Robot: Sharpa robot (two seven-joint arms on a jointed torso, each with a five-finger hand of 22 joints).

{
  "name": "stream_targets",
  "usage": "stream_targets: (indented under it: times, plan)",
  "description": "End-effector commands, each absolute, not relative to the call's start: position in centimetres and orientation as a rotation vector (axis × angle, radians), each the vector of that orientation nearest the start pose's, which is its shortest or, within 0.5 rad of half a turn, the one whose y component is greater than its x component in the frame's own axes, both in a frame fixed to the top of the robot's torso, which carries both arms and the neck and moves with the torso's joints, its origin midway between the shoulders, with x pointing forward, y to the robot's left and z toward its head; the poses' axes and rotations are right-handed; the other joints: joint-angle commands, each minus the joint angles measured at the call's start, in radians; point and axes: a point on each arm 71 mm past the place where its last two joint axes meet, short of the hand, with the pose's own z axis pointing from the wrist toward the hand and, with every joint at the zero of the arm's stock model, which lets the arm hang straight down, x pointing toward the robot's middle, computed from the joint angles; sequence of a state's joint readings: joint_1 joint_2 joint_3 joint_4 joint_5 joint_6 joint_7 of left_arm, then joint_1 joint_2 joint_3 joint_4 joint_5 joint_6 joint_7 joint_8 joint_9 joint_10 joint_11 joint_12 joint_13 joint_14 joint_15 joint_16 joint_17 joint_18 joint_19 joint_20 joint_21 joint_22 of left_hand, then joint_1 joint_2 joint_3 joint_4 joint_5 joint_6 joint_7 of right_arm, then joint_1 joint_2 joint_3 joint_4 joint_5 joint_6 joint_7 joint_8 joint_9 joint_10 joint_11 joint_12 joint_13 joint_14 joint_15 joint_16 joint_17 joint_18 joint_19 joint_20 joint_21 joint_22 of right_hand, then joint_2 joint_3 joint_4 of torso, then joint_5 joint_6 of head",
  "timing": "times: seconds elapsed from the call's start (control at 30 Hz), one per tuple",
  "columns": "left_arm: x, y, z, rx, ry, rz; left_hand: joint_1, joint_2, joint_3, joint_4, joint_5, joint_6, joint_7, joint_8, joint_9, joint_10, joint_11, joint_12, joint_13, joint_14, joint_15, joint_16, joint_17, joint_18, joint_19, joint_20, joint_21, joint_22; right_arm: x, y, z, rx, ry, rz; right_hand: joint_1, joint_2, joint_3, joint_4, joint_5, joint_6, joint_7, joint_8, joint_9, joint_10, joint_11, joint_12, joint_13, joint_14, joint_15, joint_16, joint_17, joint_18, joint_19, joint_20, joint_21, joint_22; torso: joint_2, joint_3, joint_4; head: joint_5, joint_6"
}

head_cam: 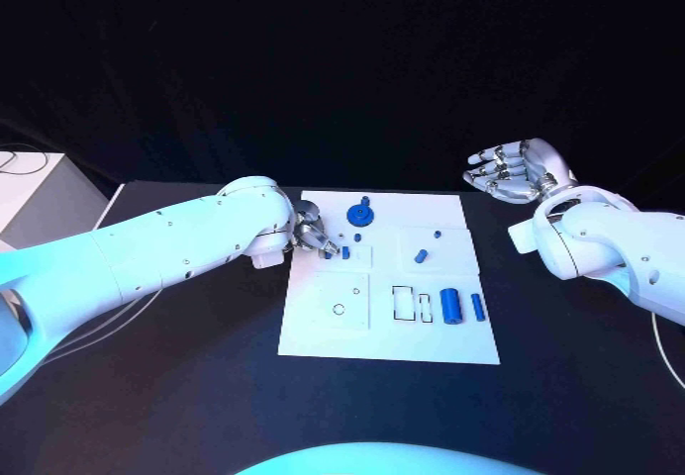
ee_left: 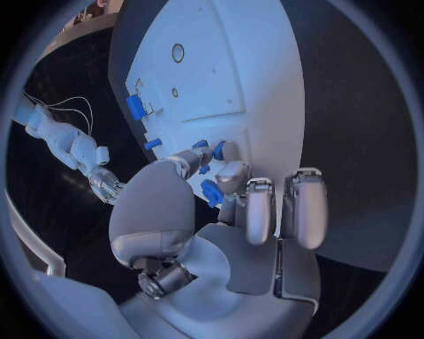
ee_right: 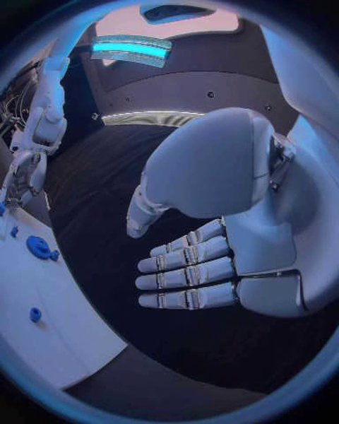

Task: Assemble the parts on the task board

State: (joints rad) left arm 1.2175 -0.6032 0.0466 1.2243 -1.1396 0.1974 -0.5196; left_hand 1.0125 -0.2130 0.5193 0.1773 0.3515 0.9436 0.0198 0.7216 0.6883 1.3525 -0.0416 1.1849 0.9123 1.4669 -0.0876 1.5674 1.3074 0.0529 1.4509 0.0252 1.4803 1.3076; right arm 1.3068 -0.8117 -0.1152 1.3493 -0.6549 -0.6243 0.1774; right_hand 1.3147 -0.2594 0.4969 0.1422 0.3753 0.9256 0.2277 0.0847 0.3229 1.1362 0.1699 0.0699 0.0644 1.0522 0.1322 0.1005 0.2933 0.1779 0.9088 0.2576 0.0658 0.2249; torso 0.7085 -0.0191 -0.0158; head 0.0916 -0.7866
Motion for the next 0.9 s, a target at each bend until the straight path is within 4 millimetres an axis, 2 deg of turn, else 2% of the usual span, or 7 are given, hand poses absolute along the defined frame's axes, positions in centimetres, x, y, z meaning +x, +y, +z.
stream_targets:
  times: [0.03,0.17,0.63,0.7,0.73,0.77,0.9]
  plan:
    - [53.7,17.8,-20.9,-0.172,2.271,-0.381,0.013,0.001,-0.028,0.022,-0.037,0.004,0.007,-0.008,-0.002,-0.006,0.001,-0.006,0.001,0.104,-0.003,0.003,0.263,-0.007,0.000,-0.003,-0.007,0.075,53.0,-25.5,-15.2,0.552,1.365,0.902,-0.005,0.002,0.000,-0.004,0.006,-0.001,0.008,-0.006,-0.001,-0.006,0.001,0.000,-0.001,-0.002,0.007,-0.007,-0.002,0.006,-0.008,0.000,0.001,-0.001,0.000,-0.0003,-0.0003,-0.001,0.002]
    - [53.7,17.8,-20.7,-0.179,2.259,-0.388,0.014,-0.001,-0.067,0.062,-0.084,0.005,0.009,-0.012,-0.004,-0.009,0.003,-0.010,-0.003,0.104,-0.002,0.003,0.263,-0.006,-0.003,-0.002,-0.009,0.072,53.0,-25.5,-15.2,0.551,1.365,0.903,-0.005,0.002,0.000,-0.004,0.006,-0.001,0.008,-0.006,-0.001,-0.006,0.001,0.000,-0.001,-0.002,0.007,-0.007,-0.002,0.006,-0.008,0.000,0.001,-0.001,0.000,-0.0007,-0.0008,-0.002,0.003]
    - [53.4,18.1,-19.8,-0.199,2.229,-0.418,0.024,-0.007,-0.101,0.097,-0.099,0.000,0.012,-0.013,-0.004,-0.016,0.005,-0.016,-0.012,0.104,0.000,0.003,0.263,-0.005,-0.007,-0.001,-0.013,0.066,53.0,-25.6,-15.3,0.552,1.366,0.901,-0.006,0.002,-0.001,-0.004,0.006,-0.002,0.008,-0.006,-0.001,-0.006,0.002,0.000,-0.001,-0.003,0.007,-0.008,-0.003,0.006,-0.009,0.000,0.000,-0.003,0.001,-0.0005,0.0000,-0.006,0.004]
    - [53.4,18.2,-19.5,-0.221,2.222,-0.440,0.028,-0.011,-0.112,0.106,-0.102,-0.007,0.015,-0.014,-0.003,-0.026,0.007,-0.027,-0.029,0.104,0.000,0.003,0.263,-0.003,-0.011,0.000,-0.018,0.058,53.0,-25.6,-15.3,0.553,1.367,0.901,-0.006,0.002,-0.001,-0.004,0.006,-0.002,0.008,-0.006,-0.001,-0.006,0.002,0.000,-0.001,-0.003,0.007,-0.008,-0.003,0.006,-0.009,0.000,0.000,-0.003,0.001,-0.0004,0.0003,-0.007,0.005]
    - [53.4,18.2,-19.4,-0.234,2.220,-0.450,0.032,-0.013,-0.120,0.110,-0.102,-0.016,0.018,-0.016,-0.003,-0.040,0.009,-0.043,-0.055,0.104,0.002,0.003,0.263,0.000,-0.021,0.001,-0.026,0.044,53.0,-25.6,-15.3,0.553,1.367,0.901,-0.006,0.002,-0.001,-0.004,0.006,-0.002,0.008,-0.006,-0.001,-0.006,0.002,0.000,-0.001,-0.003,0.007,-0.008,-0.003,0.006,-0.009,0.000,0.000,-0.003,0.001,-0.0006,0.0004,-0.007,0.005]
    - [53.4,18.3,-19.2,-0.248,2.217,-0.462,0.039,-0.011,-0.135,0.113,-0.099,-0.037,0.026,-0.017,-0.004,-0.075,0.017,-0.079,-0.108,0.098,0.008,-0.006,0.245,0.009,-0.047,0.005,-0.048,0.007,53.0,-25.6,-15.3,0.553,1.367,0.901,-0.006,0.002,-0.001,-0.004,0.006,-0.002,0.008,-0.006,-0.001,-0.006,0.002,0.000,-0.001,-0.003,0.007,-0.008,-0.003,0.006,-0.009,0.000,0.000,-0.003,0.000,0.0001,0.0006,-0.009,0.005]
    - [53.5,18.7,-18.6,-0.285,2.199,-0.490,0.040,-0.006,-0.149,0.114,-0.098,-0.054,0.032,-0.016,-0.004,-0.094,0.022,-0.092,-0.131,0.094,0.012,-0.012,0.234,0.012,-0.055,0.009,-0.056,-0.005,53.0,-25.7,-15.3,0.554,1.367,0.899,-0.006,0.002,-0.001,-0.004,0.006,-0.002,0.008,-0.006,-0.001,-0.006,0.002,0.000,-0.001,-0.003,0.007,-0.008,-0.003,0.006,-0.009,0.000,0.000,-0.003,0.000,0.0007,0.0000,-0.009,0.006]
